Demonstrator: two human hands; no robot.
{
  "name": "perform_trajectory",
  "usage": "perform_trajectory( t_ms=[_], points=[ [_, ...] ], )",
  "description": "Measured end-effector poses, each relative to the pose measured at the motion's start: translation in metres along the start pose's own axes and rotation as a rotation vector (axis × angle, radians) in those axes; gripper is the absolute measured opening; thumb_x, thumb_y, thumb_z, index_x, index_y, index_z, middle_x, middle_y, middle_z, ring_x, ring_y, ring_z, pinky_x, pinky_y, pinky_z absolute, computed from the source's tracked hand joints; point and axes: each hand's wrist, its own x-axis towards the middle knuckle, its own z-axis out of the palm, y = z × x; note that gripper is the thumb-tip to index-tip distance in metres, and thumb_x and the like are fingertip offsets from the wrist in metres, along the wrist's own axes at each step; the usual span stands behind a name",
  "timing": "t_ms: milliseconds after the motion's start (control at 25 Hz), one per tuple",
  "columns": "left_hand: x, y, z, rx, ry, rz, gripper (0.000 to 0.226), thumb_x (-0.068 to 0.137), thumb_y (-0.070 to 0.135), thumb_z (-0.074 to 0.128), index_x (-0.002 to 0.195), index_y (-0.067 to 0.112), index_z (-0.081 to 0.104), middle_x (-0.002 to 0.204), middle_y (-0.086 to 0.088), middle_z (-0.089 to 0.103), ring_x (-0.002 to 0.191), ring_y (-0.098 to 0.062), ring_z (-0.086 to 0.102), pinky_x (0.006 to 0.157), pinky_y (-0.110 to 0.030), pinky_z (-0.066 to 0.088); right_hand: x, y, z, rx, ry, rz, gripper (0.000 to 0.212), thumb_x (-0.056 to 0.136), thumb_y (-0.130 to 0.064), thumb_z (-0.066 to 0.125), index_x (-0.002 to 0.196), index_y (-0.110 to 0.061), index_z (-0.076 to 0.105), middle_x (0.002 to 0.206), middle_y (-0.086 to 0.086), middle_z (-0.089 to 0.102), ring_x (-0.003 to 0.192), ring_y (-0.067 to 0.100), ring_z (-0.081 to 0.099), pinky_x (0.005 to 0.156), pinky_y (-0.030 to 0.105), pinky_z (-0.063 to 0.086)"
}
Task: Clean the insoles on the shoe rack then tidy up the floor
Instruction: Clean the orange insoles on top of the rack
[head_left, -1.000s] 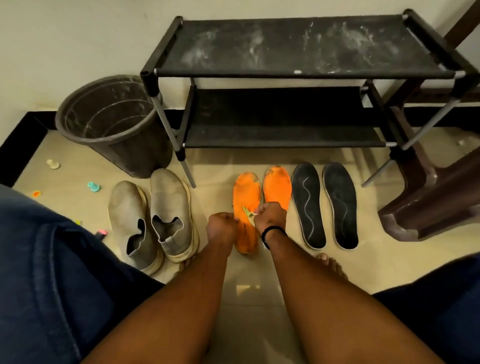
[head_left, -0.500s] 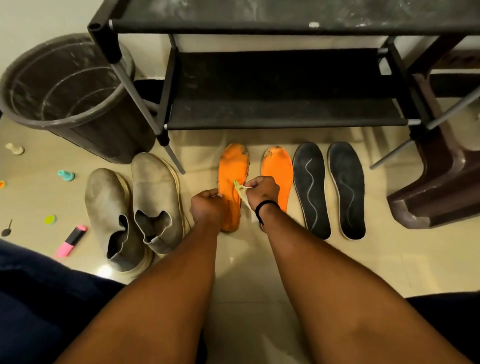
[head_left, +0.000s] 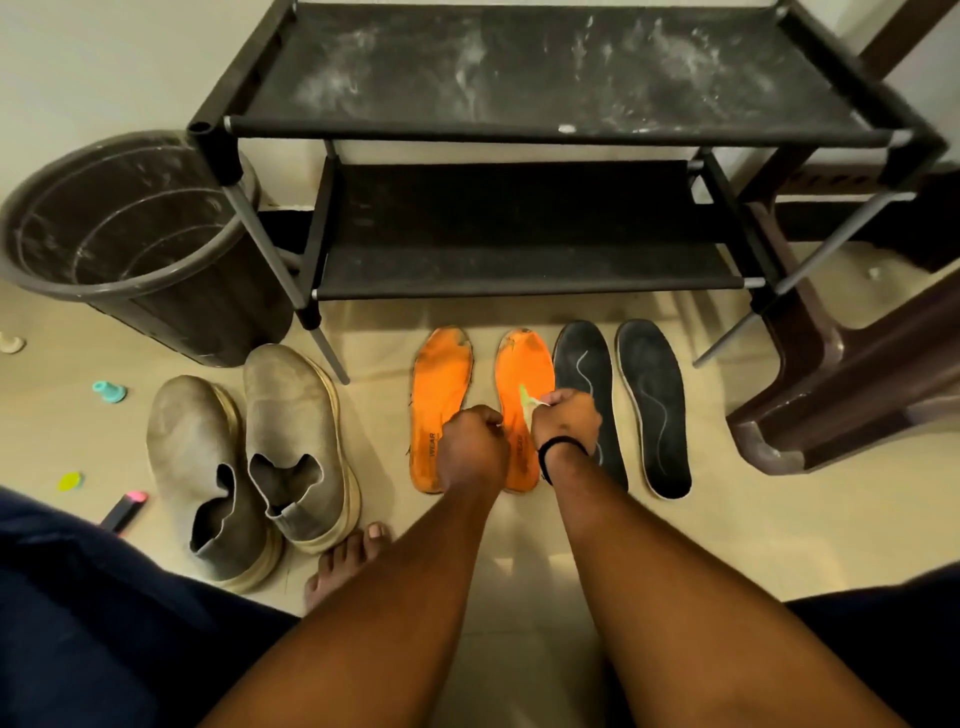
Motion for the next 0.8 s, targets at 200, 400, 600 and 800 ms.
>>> perform_trajectory(
  t_ms=[200, 400, 600, 800],
  points=[
    [-0.022, -0.002, 0.015, 0.163, 0.026, -0.122, 0.036, 0.093, 0.034, 0.067, 0.124, 0.015, 0.064, 0.121, -0.006, 0.068, 0.110, -0.027, 0.066, 0.087, -0.036, 0.053, 0.006, 0.029, -0.013, -0.113, 0.037, 0.003, 0.017, 0.091, -0.011, 0.060, 0.097, -0.017, 0.074, 0.103, 0.007, 0.071, 0.094, 0.028, 0.066, 0.081, 0.036, 0.057],
    [-0.020, -0.001, 0.030, 0.111, -0.056, -0.204, 0.035, 0.092, 0.035, 0.067, 0.119, 0.014, 0.059, 0.116, -0.010, 0.067, 0.105, -0.030, 0.066, 0.083, -0.039, 0.055, 0.002, 0.029, 0.005, -0.283, -0.116, 0.027, 0.026, 0.091, -0.037, 0.065, 0.101, -0.013, 0.070, 0.105, 0.009, 0.071, 0.098, 0.028, 0.067, 0.082, 0.037, 0.054],
    [-0.005, -0.007, 0.037, -0.032, -0.113, -0.360, 0.043, 0.083, 0.018, 0.078, 0.121, 0.010, 0.058, 0.113, -0.009, 0.067, 0.102, -0.030, 0.066, 0.084, -0.038, 0.056, 0.001, 0.026, 0.007, -0.339, -0.163, 0.084, 0.036, 0.091, -0.037, 0.065, 0.114, -0.010, 0.063, 0.113, 0.013, 0.068, 0.103, 0.031, 0.066, 0.088, 0.043, 0.057],
    [0.000, 0.010, 0.013, 0.022, -0.161, -0.289, 0.025, 0.086, 0.034, 0.070, 0.091, 0.009, 0.068, 0.083, -0.006, 0.068, 0.074, -0.023, 0.065, 0.067, -0.033, 0.057, -0.004, -0.007, -0.013, -0.511, -0.263, 0.029, 0.038, 0.091, -0.027, 0.065, 0.123, -0.008, 0.058, 0.126, 0.015, 0.061, 0.113, 0.033, 0.061, 0.093, 0.041, 0.051]
  ],
)
